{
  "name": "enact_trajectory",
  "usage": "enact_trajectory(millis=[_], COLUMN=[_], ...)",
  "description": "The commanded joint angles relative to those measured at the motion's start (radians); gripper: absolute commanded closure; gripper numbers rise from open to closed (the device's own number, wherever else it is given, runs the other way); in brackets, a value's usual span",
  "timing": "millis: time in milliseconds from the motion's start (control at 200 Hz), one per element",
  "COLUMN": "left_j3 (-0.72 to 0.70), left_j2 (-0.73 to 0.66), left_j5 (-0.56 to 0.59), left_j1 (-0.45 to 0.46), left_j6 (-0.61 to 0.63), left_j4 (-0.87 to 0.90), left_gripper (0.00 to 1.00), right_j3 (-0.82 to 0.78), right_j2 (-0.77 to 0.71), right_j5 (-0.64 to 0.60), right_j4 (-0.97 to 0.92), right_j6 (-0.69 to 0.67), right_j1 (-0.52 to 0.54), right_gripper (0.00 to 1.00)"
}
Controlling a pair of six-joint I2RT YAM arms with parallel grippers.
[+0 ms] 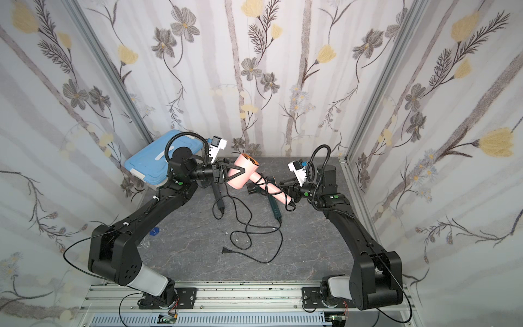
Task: Wrap the cord around the hair dryer
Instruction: Wrap the power cord around the hair dryer.
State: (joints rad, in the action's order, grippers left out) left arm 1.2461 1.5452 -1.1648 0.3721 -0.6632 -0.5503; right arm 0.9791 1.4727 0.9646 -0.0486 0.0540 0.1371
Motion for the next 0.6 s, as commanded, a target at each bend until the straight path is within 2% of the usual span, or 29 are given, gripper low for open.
enact_trajectory(millis=[0,100,280,595], left_j3=[0.017,0.008,-0.019,-0.029], left_j2=[-0.01,-0.009,-0.01,0.041], left_j5=[0.014,0.014,0.027,0.045], left_j1=[-0.002,-0.001,-0.001,-0.001], left_j6=[-0.01,-0.011,-0.015,-0.085], left_j4=[-0.064,-0.057,-0.059,-0.136], left_gripper=[1.0,1.0,1.0,1.0], right_j3=[-0.014,-0.008,0.025,0.011], right_j2=[-0.035,-0.062,-0.08,-0.1], right_j5=[-0.043,-0.072,-0.215,-0.262], right_j4=[0.046,0.026,-0.115,-0.171], right_j6=[-0.021,-0.039,-0.11,-0.134], right_j1=[-0.001,-0.006,-0.023,-0.061], right_gripper=[0.32,0.27,0.15,0.06])
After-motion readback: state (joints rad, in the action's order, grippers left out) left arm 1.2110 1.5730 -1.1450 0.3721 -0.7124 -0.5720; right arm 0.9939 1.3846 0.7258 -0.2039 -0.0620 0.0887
